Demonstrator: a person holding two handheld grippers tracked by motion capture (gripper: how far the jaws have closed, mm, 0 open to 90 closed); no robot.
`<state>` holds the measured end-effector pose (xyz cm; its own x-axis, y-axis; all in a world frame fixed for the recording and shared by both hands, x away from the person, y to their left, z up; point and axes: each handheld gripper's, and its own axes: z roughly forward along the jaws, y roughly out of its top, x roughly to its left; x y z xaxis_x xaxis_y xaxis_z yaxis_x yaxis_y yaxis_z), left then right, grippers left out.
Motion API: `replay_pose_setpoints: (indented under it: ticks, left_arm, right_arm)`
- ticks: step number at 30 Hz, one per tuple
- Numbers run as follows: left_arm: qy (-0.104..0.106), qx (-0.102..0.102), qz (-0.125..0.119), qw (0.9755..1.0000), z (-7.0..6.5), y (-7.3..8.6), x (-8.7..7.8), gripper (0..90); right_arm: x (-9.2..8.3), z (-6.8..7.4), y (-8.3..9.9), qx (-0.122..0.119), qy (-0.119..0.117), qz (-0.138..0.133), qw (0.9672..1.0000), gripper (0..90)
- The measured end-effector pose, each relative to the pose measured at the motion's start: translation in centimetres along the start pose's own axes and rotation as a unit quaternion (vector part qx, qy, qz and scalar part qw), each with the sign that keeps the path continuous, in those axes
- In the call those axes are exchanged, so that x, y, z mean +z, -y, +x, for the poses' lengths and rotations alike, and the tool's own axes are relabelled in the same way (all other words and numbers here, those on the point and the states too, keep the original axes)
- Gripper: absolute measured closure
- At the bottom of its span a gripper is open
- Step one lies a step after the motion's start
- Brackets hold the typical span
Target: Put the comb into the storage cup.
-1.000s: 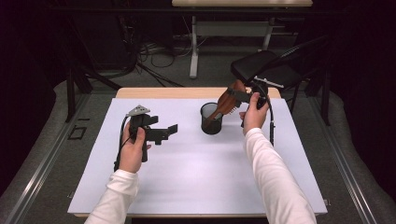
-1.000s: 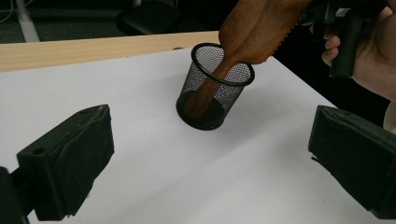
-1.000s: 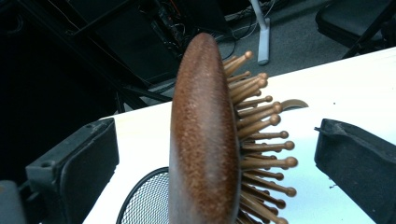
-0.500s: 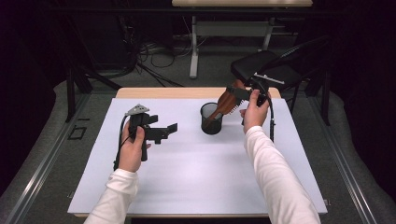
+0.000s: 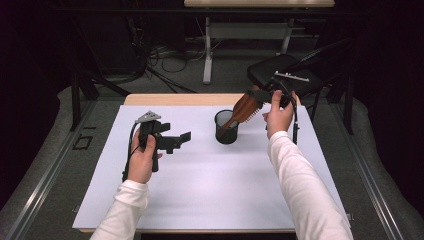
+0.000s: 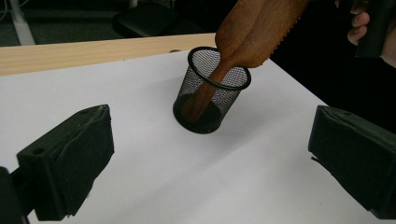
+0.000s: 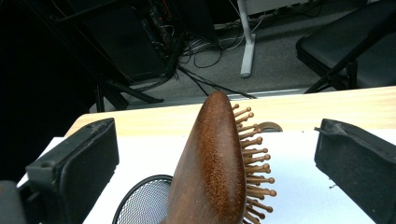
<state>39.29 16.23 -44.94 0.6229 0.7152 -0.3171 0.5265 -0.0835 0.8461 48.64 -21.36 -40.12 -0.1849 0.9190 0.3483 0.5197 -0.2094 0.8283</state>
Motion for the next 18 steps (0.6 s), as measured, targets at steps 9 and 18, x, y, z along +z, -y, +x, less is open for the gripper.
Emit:
replay_pose_setpoints:
  ticks: [9,18]
  left_arm:
    - [0.000,-0.001,-0.002,1.0000,0.0,-0.1,-0.3,0.3]
    - [0.002,0.005,-0.001,1.0000,-0.4,-0.2,-0.6,0.3]
  right_arm:
    - [-1.2,0.9,-0.7,-0.037,-0.013,0.012,0.9991,0.0]
    - [-2.5,1.8,-0.7,-0.068,-0.034,0.020,0.9969,0.0]
